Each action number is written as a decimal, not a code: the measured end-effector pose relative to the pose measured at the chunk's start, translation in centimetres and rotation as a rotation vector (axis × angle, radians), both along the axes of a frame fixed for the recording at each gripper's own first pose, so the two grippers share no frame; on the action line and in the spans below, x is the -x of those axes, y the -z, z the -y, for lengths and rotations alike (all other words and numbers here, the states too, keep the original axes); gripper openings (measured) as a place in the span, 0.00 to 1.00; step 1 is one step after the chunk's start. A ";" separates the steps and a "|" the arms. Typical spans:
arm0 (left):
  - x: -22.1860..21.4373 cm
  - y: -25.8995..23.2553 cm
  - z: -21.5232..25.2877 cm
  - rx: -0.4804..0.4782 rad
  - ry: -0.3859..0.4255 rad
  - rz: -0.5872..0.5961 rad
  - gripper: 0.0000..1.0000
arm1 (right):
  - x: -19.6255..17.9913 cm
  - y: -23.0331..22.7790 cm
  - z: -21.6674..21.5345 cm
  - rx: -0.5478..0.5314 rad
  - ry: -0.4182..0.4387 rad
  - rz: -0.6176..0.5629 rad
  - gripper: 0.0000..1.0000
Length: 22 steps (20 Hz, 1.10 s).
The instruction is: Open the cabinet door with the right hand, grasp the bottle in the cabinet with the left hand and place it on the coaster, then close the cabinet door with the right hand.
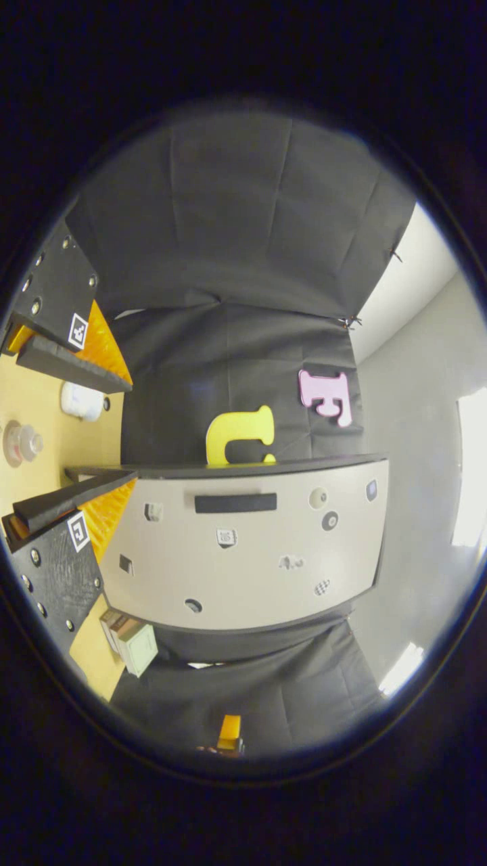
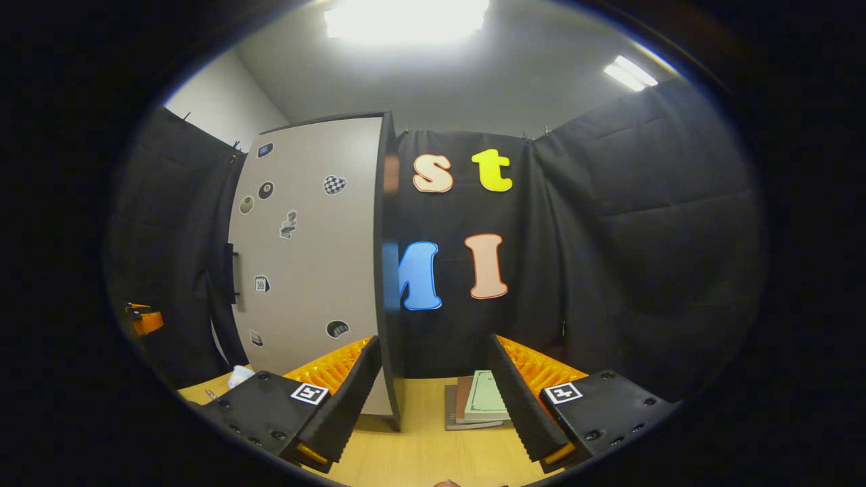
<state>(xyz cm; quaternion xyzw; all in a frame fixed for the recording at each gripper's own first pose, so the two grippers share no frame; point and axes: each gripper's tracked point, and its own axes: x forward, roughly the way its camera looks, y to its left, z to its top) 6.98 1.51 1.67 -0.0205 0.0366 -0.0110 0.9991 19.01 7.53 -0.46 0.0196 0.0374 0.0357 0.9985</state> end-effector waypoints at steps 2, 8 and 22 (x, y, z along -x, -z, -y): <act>0.3 -1.1 1.7 -0.002 0.002 0.012 0.69 | 0.6 0.5 2.5 -0.001 0.011 -0.005 0.98; 1.9 -3.0 4.4 -0.031 -0.018 0.031 0.69 | 2.3 1.3 6.3 -0.030 -0.003 -0.016 0.98; 4.5 -4.4 -0.4 -0.026 -0.010 0.045 0.72 | 6.7 -2.0 1.6 0.034 -0.051 0.049 0.98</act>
